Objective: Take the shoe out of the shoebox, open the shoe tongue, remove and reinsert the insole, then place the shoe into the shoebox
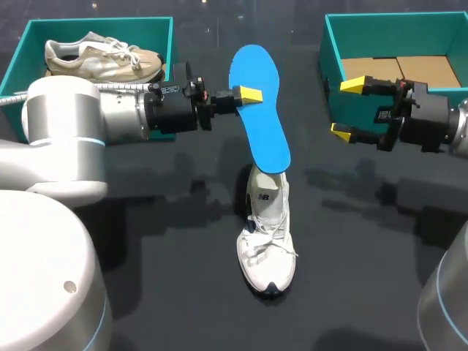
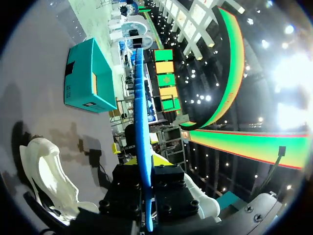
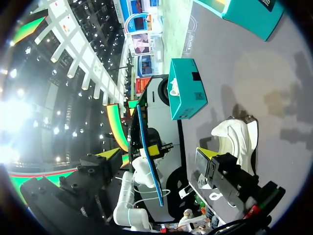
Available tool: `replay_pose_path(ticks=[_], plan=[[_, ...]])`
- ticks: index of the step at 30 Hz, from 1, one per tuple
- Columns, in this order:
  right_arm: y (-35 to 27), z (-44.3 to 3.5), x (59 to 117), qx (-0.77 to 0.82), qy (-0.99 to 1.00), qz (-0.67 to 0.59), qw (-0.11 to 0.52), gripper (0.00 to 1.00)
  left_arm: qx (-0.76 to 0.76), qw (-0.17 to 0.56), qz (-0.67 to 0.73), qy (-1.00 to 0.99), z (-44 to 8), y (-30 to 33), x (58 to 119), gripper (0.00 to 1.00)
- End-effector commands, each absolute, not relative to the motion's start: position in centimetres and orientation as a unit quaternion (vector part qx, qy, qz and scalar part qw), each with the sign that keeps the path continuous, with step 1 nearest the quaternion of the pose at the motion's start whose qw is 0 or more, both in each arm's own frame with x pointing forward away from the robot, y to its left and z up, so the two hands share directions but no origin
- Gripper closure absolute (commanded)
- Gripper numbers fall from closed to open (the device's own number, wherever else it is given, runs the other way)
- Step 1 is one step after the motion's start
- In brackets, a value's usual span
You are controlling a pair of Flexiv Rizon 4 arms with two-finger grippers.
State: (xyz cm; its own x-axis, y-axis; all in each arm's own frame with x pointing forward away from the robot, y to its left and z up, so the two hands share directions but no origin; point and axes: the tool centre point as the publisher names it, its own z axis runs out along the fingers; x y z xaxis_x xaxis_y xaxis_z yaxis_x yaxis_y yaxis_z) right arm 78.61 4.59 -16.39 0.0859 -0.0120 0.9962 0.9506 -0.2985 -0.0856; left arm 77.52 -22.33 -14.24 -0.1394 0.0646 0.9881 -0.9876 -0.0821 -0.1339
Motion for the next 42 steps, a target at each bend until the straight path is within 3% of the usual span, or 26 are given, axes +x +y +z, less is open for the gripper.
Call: replay_pose_path(ticks=[1,21,32,42], plan=[[4.6,-16.4,78.5,-0.592,-0.397,-0.547,0.439,0.0,0.553,0.513,0.483,-0.446,-14.4,-22.7,77.3,1.0],[4.7,-15.6,78.8,-0.588,-0.441,-0.532,0.42,0.0,0.498,0.496,0.533,-0.471,-16.1,-23.4,78.5,1.0],[3.7,-13.7,79.2,-0.587,-0.568,-0.469,0.335,0.0,0.468,0.503,0.541,-0.485,-16.5,-24.0,79.3,1.0],[3.4,-12.2,78.9,-0.63,-0.647,-0.388,0.182,0.0,0.468,0.503,0.541,-0.485,-16.5,-24.0,79.3,1.0]])
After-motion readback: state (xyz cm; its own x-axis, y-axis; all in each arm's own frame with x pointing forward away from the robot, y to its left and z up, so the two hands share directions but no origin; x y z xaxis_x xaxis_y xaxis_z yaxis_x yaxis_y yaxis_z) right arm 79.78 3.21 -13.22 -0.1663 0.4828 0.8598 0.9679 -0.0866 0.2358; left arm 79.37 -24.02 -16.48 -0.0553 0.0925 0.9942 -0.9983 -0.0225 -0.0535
